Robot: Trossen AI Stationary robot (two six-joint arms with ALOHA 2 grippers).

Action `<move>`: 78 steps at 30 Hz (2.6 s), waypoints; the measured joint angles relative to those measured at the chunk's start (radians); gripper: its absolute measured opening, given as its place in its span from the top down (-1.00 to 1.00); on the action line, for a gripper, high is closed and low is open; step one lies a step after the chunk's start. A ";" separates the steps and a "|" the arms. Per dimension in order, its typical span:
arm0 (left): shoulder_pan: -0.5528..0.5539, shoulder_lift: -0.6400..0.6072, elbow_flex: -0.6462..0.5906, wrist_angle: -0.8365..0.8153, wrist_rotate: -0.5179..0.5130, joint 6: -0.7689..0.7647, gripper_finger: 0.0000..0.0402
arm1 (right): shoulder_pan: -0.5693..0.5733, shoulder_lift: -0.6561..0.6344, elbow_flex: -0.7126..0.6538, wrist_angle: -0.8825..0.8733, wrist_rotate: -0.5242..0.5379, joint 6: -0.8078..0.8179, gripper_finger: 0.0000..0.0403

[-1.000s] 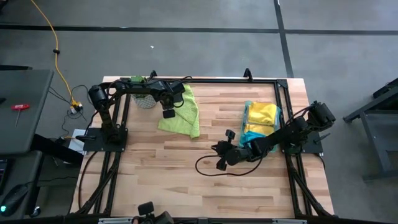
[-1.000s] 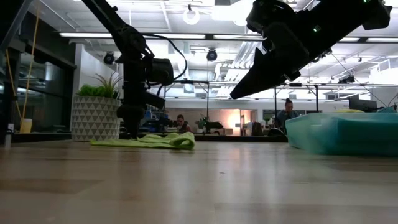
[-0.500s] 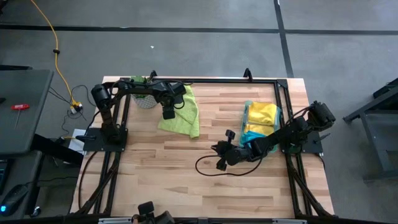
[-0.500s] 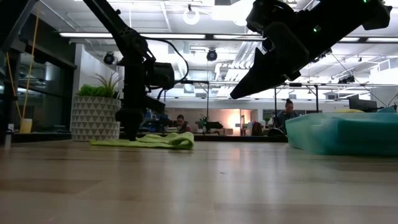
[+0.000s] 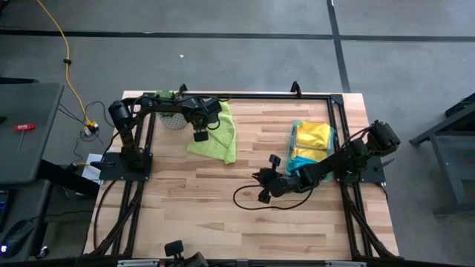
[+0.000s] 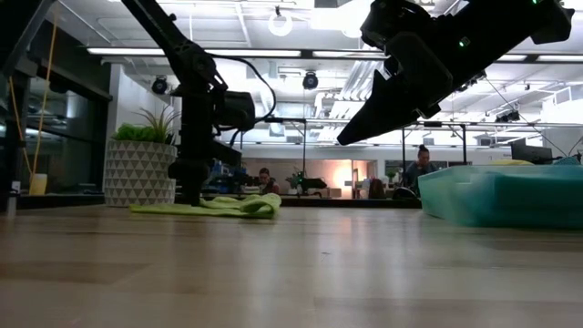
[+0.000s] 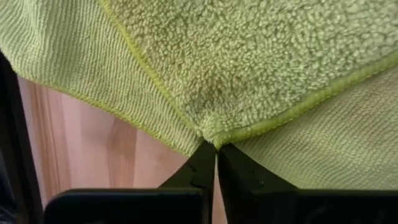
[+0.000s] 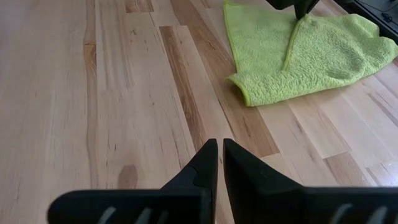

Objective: Fold microfiber towels
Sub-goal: Fold the green microfiber cloth

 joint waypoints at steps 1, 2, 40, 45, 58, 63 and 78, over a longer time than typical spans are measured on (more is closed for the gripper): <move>0.000 0.000 0.000 0.000 -0.002 -0.002 0.98 | 0.000 0.000 0.000 0.000 0.000 -0.001 0.91; 0.000 0.000 0.000 0.000 -0.003 -0.004 0.98 | 0.000 0.000 0.000 0.000 0.000 -0.001 0.91; -0.505 -0.001 0.295 0.140 0.331 -0.059 1.00 | 0.146 -0.155 0.001 0.017 0.298 -0.142 0.91; -0.646 0.004 0.267 0.135 0.416 -0.116 1.00 | 0.152 -0.157 0.001 -0.001 0.285 -0.134 0.91; -1.056 0.004 0.155 0.119 0.406 -0.370 1.00 | 0.142 -0.157 0.001 -0.021 0.233 -0.050 0.91; -1.167 0.004 0.116 0.112 0.290 -0.513 1.00 | 0.112 -0.154 0.001 -0.020 0.113 0.000 0.91; -1.336 0.002 -0.029 0.206 0.174 -0.866 1.00 | -0.005 -0.008 0.000 0.076 -0.126 0.054 0.91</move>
